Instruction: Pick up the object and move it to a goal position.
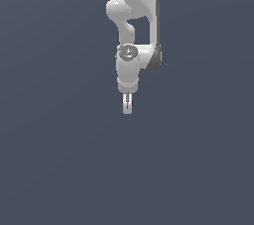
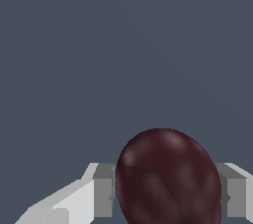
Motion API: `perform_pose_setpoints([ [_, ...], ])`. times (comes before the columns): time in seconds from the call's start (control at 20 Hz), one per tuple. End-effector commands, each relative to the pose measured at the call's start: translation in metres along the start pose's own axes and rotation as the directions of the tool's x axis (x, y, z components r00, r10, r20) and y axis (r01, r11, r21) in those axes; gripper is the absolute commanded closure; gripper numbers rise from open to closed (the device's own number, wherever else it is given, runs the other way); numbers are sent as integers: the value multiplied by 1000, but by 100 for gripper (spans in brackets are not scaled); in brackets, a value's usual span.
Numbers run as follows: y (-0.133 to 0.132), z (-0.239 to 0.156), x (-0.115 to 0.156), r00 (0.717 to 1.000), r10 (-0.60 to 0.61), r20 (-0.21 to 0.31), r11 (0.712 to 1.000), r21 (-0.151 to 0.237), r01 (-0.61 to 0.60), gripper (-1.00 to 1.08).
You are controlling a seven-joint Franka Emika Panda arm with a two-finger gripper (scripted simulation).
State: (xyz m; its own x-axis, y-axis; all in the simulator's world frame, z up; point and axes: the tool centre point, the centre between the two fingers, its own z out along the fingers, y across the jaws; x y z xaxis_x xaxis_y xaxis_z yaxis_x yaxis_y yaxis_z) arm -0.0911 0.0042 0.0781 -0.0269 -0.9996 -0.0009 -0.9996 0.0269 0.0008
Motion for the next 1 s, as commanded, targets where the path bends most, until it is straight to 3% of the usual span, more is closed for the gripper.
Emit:
perform_pose_setpoints([
  [0.0,3,-19,-8,1000,0,0,1000,1,0,108],
  [0.55,17,-109,-46,1000,0,-3,1000,1,0,108],
  [0.95,21,-146,-63,1000,-1,-3,1000,1,1,108],
])
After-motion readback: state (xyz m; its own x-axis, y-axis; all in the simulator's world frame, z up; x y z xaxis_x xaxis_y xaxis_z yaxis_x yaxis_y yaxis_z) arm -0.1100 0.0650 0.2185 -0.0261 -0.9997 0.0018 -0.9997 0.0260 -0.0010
